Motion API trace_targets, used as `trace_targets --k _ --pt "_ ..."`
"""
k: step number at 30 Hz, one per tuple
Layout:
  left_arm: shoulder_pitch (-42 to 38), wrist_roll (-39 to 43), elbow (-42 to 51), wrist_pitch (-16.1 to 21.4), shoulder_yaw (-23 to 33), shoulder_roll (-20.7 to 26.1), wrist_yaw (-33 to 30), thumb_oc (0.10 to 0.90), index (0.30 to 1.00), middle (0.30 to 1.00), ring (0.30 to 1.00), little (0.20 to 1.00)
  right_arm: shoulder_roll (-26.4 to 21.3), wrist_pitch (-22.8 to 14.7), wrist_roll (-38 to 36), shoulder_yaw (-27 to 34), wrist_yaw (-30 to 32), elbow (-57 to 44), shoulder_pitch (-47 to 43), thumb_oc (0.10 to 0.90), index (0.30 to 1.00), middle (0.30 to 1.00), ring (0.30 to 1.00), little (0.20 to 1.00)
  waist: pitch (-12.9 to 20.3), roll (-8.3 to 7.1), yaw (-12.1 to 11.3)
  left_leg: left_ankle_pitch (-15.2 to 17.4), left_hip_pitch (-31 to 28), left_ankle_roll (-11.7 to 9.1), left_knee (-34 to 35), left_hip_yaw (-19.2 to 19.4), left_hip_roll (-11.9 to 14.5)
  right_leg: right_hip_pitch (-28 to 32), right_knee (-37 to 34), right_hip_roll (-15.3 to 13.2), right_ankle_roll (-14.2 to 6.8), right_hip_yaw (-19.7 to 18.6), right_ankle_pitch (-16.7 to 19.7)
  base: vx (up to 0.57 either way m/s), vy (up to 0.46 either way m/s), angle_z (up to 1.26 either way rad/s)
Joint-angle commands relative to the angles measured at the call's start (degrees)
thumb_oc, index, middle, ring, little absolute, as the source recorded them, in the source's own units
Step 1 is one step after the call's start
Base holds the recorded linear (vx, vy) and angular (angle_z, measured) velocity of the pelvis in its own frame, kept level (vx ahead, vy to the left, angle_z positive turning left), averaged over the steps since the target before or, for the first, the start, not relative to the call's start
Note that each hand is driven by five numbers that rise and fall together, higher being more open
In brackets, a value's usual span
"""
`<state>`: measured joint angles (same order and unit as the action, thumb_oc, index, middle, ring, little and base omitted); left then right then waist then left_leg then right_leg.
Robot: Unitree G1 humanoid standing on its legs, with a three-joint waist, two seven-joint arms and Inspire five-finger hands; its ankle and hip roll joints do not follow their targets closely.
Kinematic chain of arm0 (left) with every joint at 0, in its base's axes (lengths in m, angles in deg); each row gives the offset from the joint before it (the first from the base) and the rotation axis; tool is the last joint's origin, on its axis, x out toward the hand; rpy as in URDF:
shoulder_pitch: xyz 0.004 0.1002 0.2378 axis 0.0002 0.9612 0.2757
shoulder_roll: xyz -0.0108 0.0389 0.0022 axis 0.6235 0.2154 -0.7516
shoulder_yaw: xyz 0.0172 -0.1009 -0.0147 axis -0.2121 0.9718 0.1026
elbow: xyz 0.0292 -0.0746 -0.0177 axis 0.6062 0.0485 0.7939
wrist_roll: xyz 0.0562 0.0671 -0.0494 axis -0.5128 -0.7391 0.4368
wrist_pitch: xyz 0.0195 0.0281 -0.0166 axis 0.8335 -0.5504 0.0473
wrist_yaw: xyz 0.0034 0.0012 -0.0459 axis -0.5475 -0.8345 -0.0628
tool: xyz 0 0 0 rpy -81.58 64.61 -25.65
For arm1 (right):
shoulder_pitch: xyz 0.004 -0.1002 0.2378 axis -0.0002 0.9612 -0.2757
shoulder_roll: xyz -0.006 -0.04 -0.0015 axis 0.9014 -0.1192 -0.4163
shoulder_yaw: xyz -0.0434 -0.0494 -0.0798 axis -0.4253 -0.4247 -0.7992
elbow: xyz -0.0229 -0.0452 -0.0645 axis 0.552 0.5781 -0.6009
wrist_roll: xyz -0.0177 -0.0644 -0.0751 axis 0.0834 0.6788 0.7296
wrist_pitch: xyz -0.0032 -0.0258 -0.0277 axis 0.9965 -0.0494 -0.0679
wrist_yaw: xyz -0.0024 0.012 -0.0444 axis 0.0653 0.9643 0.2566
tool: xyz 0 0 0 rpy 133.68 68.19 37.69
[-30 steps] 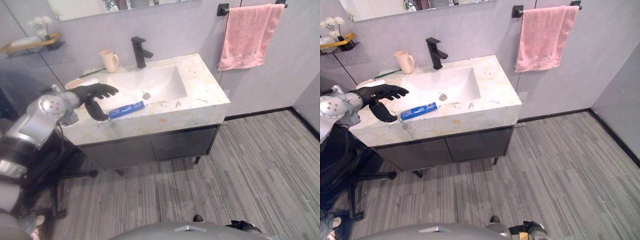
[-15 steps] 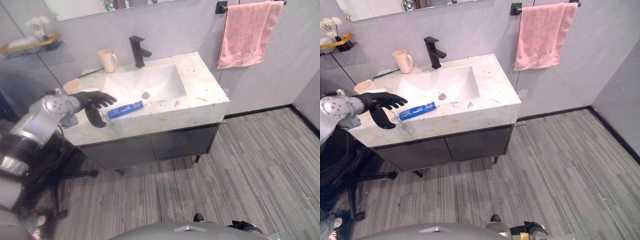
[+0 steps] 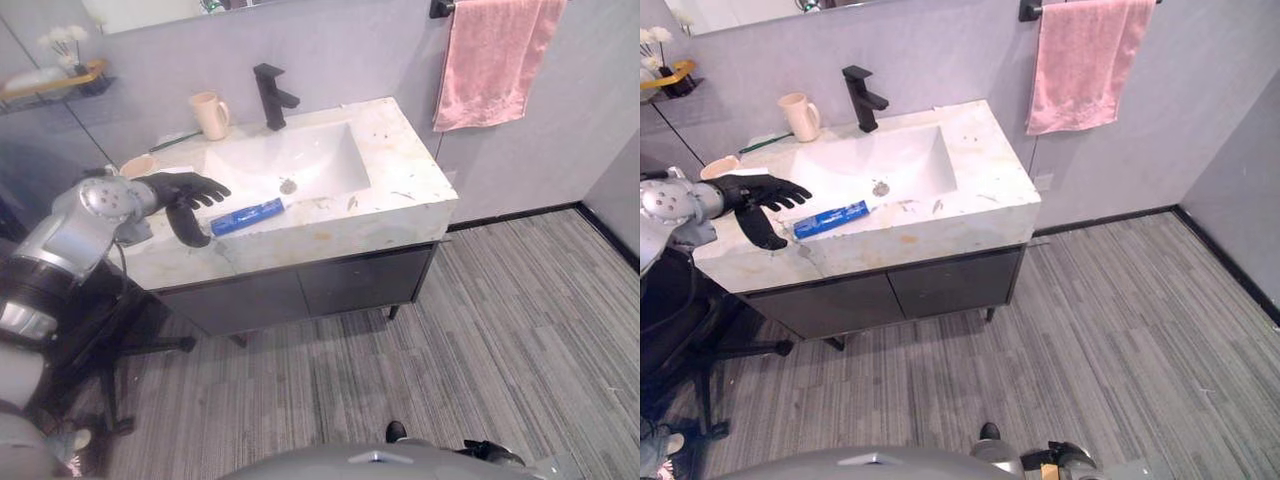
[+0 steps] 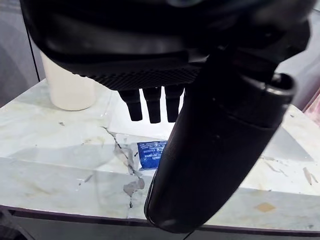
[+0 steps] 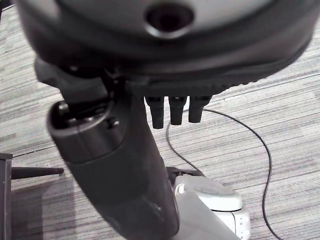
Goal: Organize the bathroom.
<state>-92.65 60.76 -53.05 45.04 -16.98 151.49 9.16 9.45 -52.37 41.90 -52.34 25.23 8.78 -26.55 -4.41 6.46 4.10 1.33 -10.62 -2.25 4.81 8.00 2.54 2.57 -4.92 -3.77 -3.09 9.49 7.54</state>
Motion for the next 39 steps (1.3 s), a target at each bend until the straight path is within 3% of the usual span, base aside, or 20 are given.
trace_targets --k 1,9,16,28,39 --pt "-10.63 -2.91 -2.88 0.81 1.61 5.96 -4.2 0.8 0.9 0.9 0.9 0.9 -1.82 -1.01 0.68 -0.45 0.51 0.7 -1.35 0.8 0.9 0.9 0.9 0.9 2.62 -2.22 1.04 0.95 2.57 2.1 -4.11 4.17 -3.85 3.13 -0.08 1.43 -2.26 -2.45 -4.59 0.0 0.0 0.0" --pt "-8.0 -5.53 -3.77 -0.08 3.58 1.96 -10.09 0.8 0.9 0.9 0.9 0.9 -1.43 -0.55 0.75 -0.88 0.49 0.1 -1.03 0.8 0.9 0.9 0.9 0.9 2.32 -2.99 1.32 1.16 2.82 2.16 -4.68 4.54 -3.75 3.17 -0.07 1.52 -1.97 -2.61 -4.66 0.0 0.0 0.0" --pt "-1.44 -13.15 -1.29 0.22 6.39 -2.85 -18.19 0.8 0.9 0.9 0.9 0.9 -0.66 -0.68 0.19 -1.33 0.87 -0.28 -0.84 0.8 0.9 0.9 0.9 0.9 1.8 -3.66 1.13 1.39 3.0 2.37 -4.99 4.32 -3.72 3.23 0.1 1.52 -1.64 -2.58 -4.89 0.0 0.0 0.0" --pt "7.94 -18.3 2.75 -3.29 8.1 -11.87 -24.49 0.8 0.9 0.9 0.9 0.9 0.06 -0.47 -0.09 -1.53 1.29 -0.89 -0.71 0.8 0.9 0.9 0.9 0.9 1.44 -4.29 1.02 1.79 3.14 2.63 -5.05 4.3 -3.88 3.04 0.28 1.62 -1.26 -2.62 -5.16 0.0 0.0 0.0" --pt "7.96 -20.87 3.1 -2.76 8.78 -11.64 -28.02 0.8 0.9 0.9 0.9 0.9 0.13 -0.48 0.13 -1.56 1.21 -1.25 -0.19 0.8 0.9 0.9 0.9 0.9 1.36 -4.35 1.16 1.88 3.19 2.6 -5.27 4.52 -4.0 3.13 0.31 1.56 -1.16 -2.52 -5.18 0.0 0.0 0.0"
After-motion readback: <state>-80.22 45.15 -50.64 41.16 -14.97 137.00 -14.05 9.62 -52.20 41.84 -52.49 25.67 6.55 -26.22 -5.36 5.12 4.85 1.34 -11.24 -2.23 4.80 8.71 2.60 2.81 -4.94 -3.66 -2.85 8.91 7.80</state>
